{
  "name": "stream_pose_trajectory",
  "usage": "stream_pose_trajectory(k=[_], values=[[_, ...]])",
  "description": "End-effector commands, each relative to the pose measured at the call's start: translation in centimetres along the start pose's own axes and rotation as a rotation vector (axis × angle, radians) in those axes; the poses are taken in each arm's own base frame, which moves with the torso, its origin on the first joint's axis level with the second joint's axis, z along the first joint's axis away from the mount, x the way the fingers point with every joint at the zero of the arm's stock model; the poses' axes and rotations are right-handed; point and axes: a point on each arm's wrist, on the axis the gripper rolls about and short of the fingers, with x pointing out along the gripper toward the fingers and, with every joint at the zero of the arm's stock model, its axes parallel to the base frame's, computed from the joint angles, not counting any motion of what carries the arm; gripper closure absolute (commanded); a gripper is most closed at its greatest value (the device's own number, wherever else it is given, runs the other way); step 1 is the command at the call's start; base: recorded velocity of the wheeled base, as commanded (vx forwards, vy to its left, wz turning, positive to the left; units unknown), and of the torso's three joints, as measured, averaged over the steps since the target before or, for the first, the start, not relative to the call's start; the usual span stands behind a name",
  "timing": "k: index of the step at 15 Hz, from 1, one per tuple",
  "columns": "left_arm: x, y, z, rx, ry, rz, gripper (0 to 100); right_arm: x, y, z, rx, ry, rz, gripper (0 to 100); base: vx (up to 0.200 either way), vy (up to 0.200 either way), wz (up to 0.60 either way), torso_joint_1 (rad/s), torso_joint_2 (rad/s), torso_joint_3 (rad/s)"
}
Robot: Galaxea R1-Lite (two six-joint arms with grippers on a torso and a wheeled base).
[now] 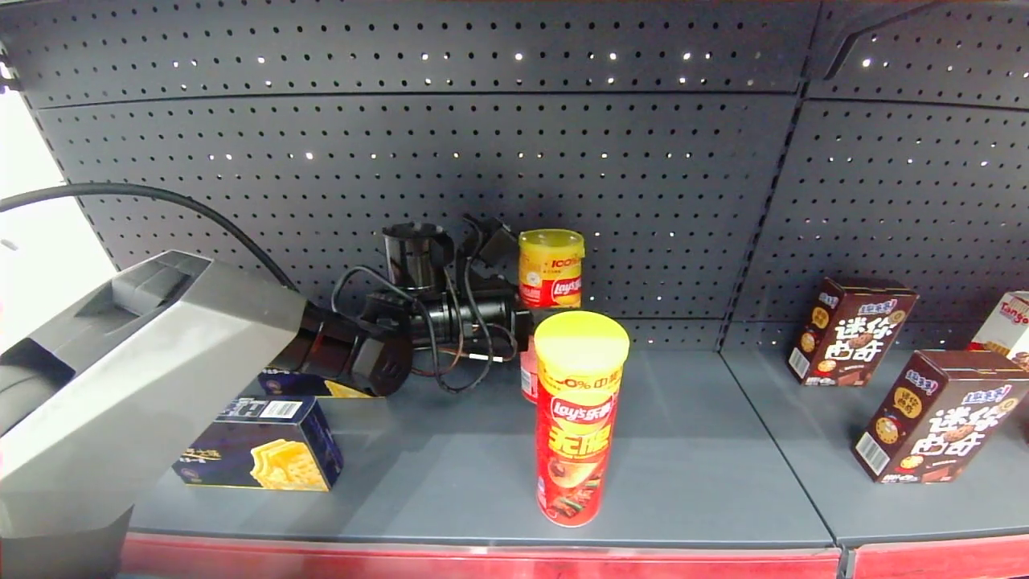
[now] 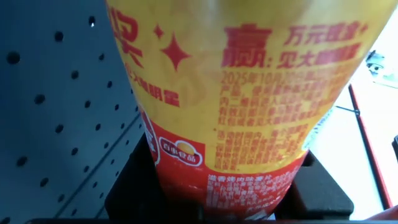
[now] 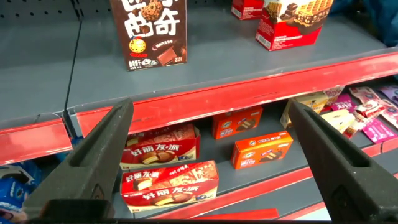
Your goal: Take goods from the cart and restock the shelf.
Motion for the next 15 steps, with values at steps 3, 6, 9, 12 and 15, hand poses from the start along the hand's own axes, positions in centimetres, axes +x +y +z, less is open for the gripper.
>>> stream_pose_trajectory(k=[3, 6, 9, 12, 15], values=[[0.8, 0.0, 0.0, 0.012, -0.008, -0.014, 100, 0.0, 0.0, 0.0, -0.002, 0.002, 0.000, 0, 0.000, 0.000, 0.00, 0.000, 0.00, 0.000], [1.2, -0.2, -0.2, 0.013, -0.007, -0.021, 100, 0.0, 0.0, 0.0, 0.000, 0.002, 0.000, 0, 0.000, 0.000, 0.00, 0.000, 0.00, 0.000], [1.6, -0.3, -0.7, 0.007, 0.000, -0.029, 100, 0.0, 0.0, 0.0, 0.000, 0.002, 0.000, 0, 0.000, 0.000, 0.00, 0.000, 0.00, 0.000], [1.7, -0.2, -0.9, 0.007, 0.000, -0.029, 100, 0.0, 0.0, 0.0, -0.002, 0.002, 0.000, 0, 0.000, 0.000, 0.00, 0.000, 0.00, 0.000], [1.7, 0.0, -1.4, -0.001, 0.007, -0.027, 100, 0.0, 0.0, 0.0, -0.001, 0.000, 0.000, 0, 0.000, 0.000, 0.00, 0.000, 0.00, 0.000]])
